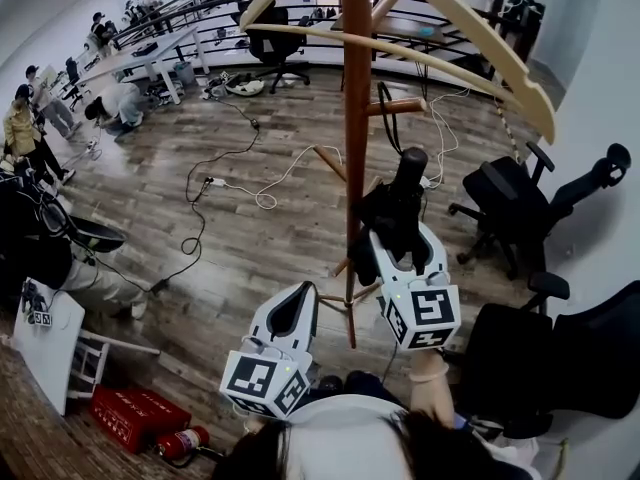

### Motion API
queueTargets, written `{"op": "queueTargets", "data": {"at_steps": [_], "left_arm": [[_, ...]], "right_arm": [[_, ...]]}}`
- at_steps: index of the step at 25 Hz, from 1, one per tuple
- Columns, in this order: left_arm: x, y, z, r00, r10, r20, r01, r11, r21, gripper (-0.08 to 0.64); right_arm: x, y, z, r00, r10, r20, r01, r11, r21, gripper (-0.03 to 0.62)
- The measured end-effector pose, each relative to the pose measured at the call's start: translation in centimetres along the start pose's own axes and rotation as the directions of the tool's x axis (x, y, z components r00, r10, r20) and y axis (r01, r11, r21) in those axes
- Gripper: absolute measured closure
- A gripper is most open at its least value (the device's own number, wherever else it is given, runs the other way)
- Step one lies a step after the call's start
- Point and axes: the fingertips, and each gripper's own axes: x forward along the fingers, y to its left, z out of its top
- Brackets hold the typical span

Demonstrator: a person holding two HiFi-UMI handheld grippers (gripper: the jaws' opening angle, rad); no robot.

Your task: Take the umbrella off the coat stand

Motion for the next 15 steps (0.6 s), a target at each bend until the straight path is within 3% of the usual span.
{"op": "queueTargets", "data": {"at_steps": [15], "left_arm": [[-0.7,-1.7,0.4,0.999,-0.029,0.014,0.029,1.0,0.0,0.551]], "right_arm": [[-2.2,-0.4,1.5,0.999,-0.026,0.025,0.026,1.0,-0.009,0.334]]}}
